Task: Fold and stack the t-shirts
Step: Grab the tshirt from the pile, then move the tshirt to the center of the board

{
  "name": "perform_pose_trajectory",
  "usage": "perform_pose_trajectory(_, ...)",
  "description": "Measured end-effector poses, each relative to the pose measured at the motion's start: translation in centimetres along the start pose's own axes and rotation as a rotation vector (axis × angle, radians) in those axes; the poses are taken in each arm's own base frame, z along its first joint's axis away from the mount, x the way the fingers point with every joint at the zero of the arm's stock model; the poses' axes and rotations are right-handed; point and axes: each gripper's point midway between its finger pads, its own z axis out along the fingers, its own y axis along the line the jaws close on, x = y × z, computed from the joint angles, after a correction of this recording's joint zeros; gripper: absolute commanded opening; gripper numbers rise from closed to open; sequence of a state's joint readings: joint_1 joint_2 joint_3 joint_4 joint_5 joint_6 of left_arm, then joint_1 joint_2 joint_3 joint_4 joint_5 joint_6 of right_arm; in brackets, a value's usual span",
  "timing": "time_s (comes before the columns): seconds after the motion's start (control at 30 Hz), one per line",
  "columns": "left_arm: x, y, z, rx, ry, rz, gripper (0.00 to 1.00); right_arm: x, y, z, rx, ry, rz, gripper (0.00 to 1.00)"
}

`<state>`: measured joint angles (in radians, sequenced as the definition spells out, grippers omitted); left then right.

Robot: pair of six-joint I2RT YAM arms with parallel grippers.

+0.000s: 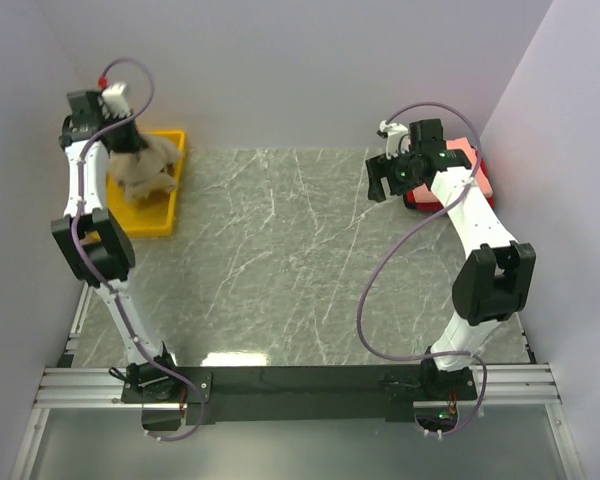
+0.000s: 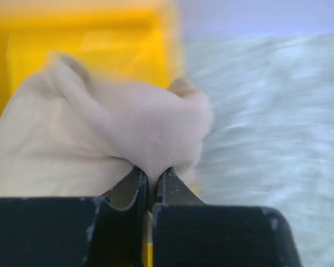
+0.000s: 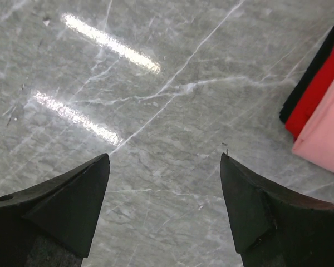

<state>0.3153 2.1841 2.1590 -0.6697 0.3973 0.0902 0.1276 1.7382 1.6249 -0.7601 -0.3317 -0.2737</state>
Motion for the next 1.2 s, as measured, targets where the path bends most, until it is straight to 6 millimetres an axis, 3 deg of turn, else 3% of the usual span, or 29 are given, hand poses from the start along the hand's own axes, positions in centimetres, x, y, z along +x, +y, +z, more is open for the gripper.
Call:
perform_pose_trajectory(0.03,-1.9,-2.5,-1.5,0.034,-0.044,0.042,0.00,-0.3,0.0,-0.5,0.006,-0.012,-0.004,0.86)
perform_pose_trajectory(0.13,-6.3,-12.8,-7.0,0.185,-0.174,0.196,0.00,-0.9,0.1,-1.5,0.014,-0.039,-0.013,0.86)
perform_pose_trajectory(0.23,-7.2,-24.0,-12.7,0.394,-0.269,0.340,0.01,-0.8,0.1,-1.8,0.014,-0.042,-0.014,0.86)
perform_pose_trajectory(0.27,-6.7,-26.3,-13.8,0.447,-0.278,0.370,0.03,-0.6,0.2,-1.8,0.011,-0.036,-0.013,0.86)
perform_pose_trajectory(0.3,-5.7,-29.0,-15.1,0.509,-0.277,0.404,0.09,-0.3,0.1,-1.8,0.009,-0.030,-0.011,0.86)
perform_pose_trajectory(0.33,-4.3,-30.9,-15.8,0.557,-0.263,0.432,0.33,-0.1,0.1,-1.8,0.006,-0.025,-0.008,0.87)
perform_pose_trajectory(0.37,-3.1,-32.0,-16.0,0.586,-0.246,0.456,0.46,0.2,-0.1,-1.8,0.006,-0.018,-0.004,0.87)
perform_pose_trajectory(0.4,-1.1,-32.8,-15.8,0.615,-0.202,0.474,0.63,0.6,-0.2,-1.8,0.004,-0.010,0.001,0.87)
perform_pose_trajectory(0.43,0.9,-33.3,-15.1,0.633,-0.152,0.485,0.99,1.0,-0.5,-1.9,0.004,-0.002,0.006,0.87)
perform_pose_trajectory(0.6,12.6,-31.6,-11.2,0.646,0.166,0.443,0.99,3.4,-1.5,-2.6,0.013,0.045,0.009,0.86)
perform_pose_trajectory(0.67,15.9,-30.6,-10.8,0.639,0.258,0.420,0.99,4.9,-1.4,-2.6,0.011,0.080,-0.004,0.84)
perform_pose_trajectory(0.83,21.3,-29.8,-11.0,0.662,0.371,0.425,0.98,9.9,-1.1,-1.7,-0.005,0.214,-0.044,0.81)
perform_pose_trajectory(1.0,26.5,-31.3,-12.6,0.761,0.461,0.490,0.89,13.6,0.0,-1.1,-0.042,0.331,-0.115,0.78)
perform_pose_trajectory(1.2,32.8,-32.7,-15.8,0.884,0.519,0.645,0.83,17.9,2.9,1.4,-0.066,0.449,-0.266,0.73)
